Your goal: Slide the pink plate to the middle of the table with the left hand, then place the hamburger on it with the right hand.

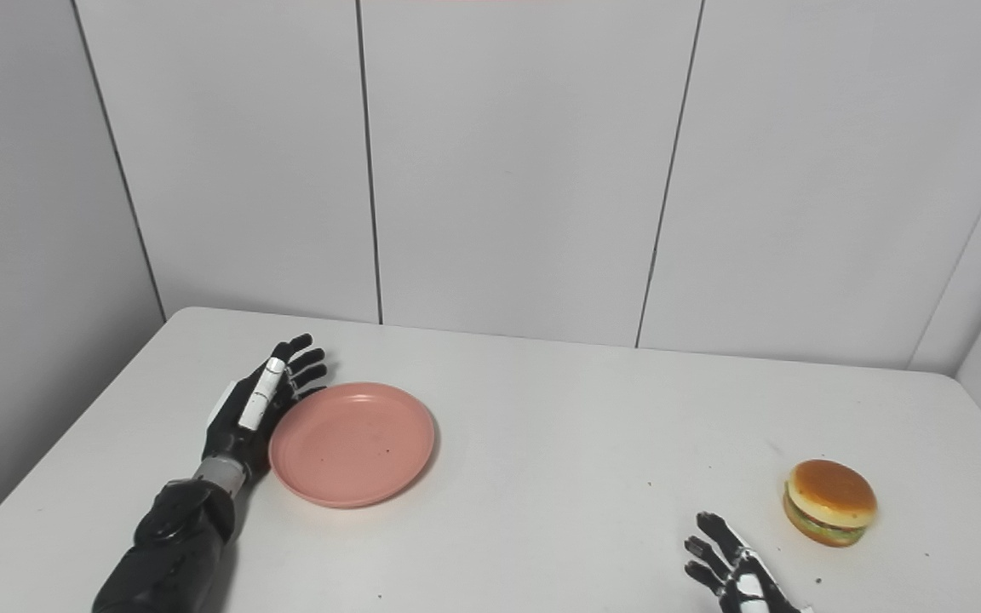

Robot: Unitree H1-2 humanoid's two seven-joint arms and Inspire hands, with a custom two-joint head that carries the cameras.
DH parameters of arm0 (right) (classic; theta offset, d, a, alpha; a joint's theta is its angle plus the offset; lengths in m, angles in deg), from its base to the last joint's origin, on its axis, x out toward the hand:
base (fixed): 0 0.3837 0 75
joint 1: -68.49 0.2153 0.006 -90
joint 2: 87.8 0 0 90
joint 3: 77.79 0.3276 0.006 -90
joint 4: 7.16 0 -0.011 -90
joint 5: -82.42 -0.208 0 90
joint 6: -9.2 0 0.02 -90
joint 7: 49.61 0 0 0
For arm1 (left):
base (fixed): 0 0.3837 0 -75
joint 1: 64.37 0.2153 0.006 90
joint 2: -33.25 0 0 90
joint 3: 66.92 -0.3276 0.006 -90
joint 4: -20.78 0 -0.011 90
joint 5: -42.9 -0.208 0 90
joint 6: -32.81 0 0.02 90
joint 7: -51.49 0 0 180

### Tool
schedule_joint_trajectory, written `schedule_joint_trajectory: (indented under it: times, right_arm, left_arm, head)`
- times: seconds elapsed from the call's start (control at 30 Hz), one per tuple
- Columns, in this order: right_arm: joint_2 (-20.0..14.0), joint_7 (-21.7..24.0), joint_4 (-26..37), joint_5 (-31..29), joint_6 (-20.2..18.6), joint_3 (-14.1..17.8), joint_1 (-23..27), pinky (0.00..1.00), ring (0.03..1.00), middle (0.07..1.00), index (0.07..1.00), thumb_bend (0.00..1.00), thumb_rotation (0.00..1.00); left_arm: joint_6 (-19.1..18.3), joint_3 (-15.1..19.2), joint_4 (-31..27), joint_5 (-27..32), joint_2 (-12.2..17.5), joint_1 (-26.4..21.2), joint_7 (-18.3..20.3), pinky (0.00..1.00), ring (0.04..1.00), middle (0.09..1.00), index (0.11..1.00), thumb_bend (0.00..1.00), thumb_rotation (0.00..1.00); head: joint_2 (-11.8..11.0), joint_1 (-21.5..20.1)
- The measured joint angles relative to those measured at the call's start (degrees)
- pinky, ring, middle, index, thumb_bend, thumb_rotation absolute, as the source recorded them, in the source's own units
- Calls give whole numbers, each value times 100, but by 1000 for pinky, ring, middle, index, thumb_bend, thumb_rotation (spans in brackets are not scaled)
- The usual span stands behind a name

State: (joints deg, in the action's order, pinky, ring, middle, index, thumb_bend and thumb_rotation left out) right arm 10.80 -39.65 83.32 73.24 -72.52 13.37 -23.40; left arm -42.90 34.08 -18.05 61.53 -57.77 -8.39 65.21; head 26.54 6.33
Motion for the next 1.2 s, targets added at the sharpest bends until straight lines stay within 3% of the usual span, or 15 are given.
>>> schedule_joint_trajectory:
  times: [0.2, 0.6, 0.97, 1.2]
  right_arm:
    - [3, -1, 20, 8, -42, 1, -5, 836, 852, 888, 827, 828, 973]
    - [22, -64, 102, 42, -134, -25, -21, 833, 852, 887, 824, 841, 962]
    - [149, -344, 210, 312, -282, -195, -27, 817, 846, 888, 814, 828, 968]
    - [223, -470, 229, 507, -290, -301, -24, 812, 833, 877, 819, 821, 991]
  left_arm:
    - [-237, -11, -501, -2, -201, 198, -75, 772, 847, 831, 781, 816, 737]
    - [-736, -84, -1264, -133, -541, 444, -315, 813, 854, 822, 797, 839, 767]
    - [-1163, -84, -1800, -195, -664, 640, -465, 890, 878, 856, 836, 873, 780]
    - [-1349, -77, -2070, -249, -691, 721, -554, 882, 863, 835, 822, 886, 784]
  head:
    - [26, -26]
    - [149, -290]
    - [290, -1159]
    - [334, -1450]
